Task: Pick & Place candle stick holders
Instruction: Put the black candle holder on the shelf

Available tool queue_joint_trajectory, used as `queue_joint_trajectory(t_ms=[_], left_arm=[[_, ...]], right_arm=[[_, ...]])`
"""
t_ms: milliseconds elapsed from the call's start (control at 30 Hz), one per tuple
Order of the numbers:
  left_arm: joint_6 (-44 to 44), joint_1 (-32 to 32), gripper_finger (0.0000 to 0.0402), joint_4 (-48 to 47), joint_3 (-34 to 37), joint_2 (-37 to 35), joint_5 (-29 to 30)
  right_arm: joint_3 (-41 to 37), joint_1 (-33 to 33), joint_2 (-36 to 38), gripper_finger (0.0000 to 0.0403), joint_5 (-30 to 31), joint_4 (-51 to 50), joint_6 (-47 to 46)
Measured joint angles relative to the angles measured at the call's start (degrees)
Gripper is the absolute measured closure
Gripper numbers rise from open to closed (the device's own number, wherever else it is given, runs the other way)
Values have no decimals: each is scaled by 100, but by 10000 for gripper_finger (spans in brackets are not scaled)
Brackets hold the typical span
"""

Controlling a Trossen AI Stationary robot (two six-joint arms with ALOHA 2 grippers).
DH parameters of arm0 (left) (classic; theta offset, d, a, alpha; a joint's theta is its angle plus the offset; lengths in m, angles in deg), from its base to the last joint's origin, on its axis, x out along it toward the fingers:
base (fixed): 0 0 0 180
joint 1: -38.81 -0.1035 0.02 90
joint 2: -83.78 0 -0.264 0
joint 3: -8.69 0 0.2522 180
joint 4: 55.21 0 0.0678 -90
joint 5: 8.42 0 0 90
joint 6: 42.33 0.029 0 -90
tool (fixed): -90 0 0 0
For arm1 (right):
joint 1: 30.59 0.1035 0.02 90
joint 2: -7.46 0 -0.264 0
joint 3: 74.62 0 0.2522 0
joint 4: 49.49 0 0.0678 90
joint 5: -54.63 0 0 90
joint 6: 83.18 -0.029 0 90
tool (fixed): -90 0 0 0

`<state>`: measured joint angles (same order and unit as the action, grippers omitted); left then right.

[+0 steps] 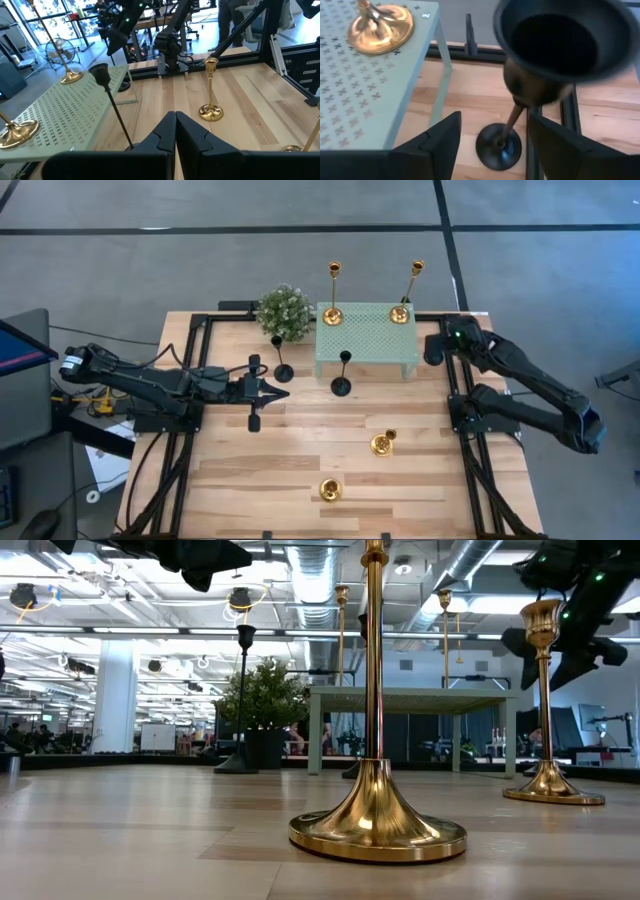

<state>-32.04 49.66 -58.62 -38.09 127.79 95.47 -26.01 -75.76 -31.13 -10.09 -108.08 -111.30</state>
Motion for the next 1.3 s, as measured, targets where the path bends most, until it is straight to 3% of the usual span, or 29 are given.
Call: queue_joint_trajectory(t_ms=[233,700,1033,1300], left_arm=[[0,0,392,0,0,0,0],[0,0,392,0,0,0,-2],[0,0,392,0,0,0,0],[0,0,392,-2,0,0,0]], right_arm=[[0,4,-387,223,326,492,250],[-1,4,-522,387,486,397,544],[101,102,-522,397,256,335,729],[1096,354,-524,400,178,-640,861]])
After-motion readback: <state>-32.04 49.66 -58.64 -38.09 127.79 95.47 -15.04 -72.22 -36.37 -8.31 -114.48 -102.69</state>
